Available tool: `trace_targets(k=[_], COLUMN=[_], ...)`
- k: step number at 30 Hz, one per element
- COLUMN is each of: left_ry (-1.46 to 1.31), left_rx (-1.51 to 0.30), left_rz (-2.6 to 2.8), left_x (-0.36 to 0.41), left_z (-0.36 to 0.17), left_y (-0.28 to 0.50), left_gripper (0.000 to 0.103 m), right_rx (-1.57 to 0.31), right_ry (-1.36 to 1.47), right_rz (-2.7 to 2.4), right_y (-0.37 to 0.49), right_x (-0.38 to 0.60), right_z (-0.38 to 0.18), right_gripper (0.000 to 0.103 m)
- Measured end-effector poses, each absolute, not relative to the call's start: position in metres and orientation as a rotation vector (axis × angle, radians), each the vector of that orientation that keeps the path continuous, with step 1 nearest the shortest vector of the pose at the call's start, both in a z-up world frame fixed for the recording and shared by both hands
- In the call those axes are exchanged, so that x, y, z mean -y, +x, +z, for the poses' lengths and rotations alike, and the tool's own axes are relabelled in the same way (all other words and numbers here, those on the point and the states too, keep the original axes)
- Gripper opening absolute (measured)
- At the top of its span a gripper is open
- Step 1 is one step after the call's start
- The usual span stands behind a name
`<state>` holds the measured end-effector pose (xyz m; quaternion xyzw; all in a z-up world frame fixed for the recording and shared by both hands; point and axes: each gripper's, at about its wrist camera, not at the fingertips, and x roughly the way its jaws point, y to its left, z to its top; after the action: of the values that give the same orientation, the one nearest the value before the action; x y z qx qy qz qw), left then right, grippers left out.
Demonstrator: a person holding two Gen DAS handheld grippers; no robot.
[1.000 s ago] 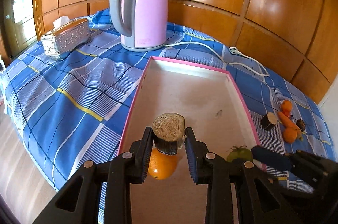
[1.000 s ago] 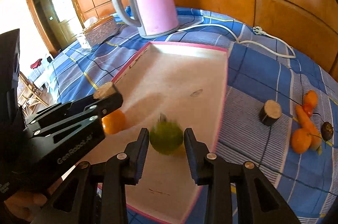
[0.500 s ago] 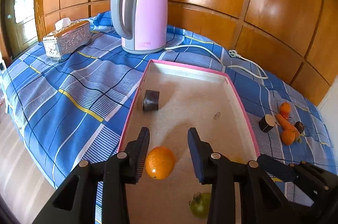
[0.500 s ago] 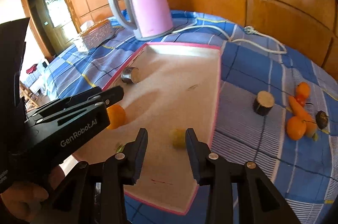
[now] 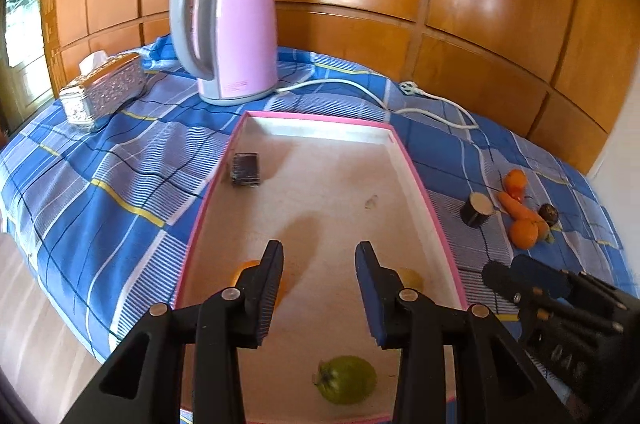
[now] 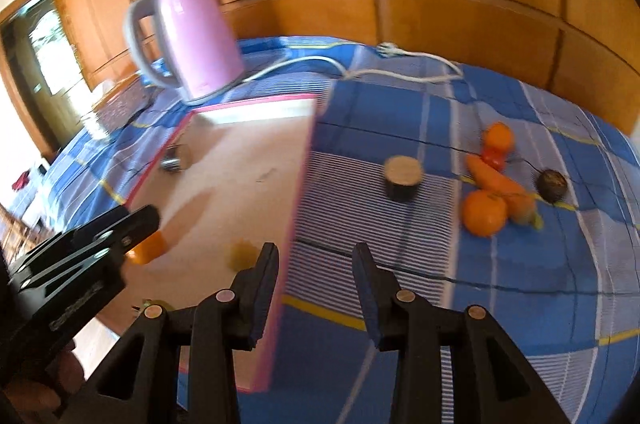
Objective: Organize fruits
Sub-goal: 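Withdraw both open grippers from the tray back toward the remaining fruit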
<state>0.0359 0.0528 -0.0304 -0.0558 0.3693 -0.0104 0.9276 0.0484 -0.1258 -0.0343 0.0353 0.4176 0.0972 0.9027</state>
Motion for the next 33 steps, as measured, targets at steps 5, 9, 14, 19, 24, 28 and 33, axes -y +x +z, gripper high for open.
trace_targets(k=[5, 9, 14, 19, 24, 28, 33], left_ry=[-0.085, -0.064, -0.037, -0.001, 0.026, 0.046, 0.063], left_rx=[-0.755, -0.759, -0.764, -0.763, -0.767, -0.777, -0.794], left_rz=[-0.064, -0.090, -0.133, -0.177, -0.224, -0.276, -0.315], left_x=[-0.040, -0.030, -0.014, 0.002, 0.020, 0.035, 0.051], left_z=[-0.029, -0.029, -0.028, -0.026, -0.023, -0.025, -0.028], left_y=[0.035, 0.035, 0.036, 0.037, 0.040, 0.043, 0.045], left_gripper=[0.038, 0.038, 0.038, 0.038, 0.038, 0.038, 0.037], right_rx=[-0.875, -0.889, -0.895, -0.896, -0.899, -0.890, -0.890], right_ry=[0.121, 0.170, 0.221, 0.247, 0.264, 0.271, 0.270], right_rz=[0.112, 0.034, -0.045, -0.086, -0.097, -0.103, -0.110], right_y=[0.047, 0.044, 0.040, 0.037, 0.036, 0.036, 0.041], right_x=[0.157, 0.189, 0.222, 0.244, 0.256, 0.263, 0.275], right_z=[-0.041, -0.048, -0.053, -0.057, -0.061, -0.061, -0.063], right_gripper=[0.039, 0.039, 0.039, 0.039, 0.039, 0.039, 0.039])
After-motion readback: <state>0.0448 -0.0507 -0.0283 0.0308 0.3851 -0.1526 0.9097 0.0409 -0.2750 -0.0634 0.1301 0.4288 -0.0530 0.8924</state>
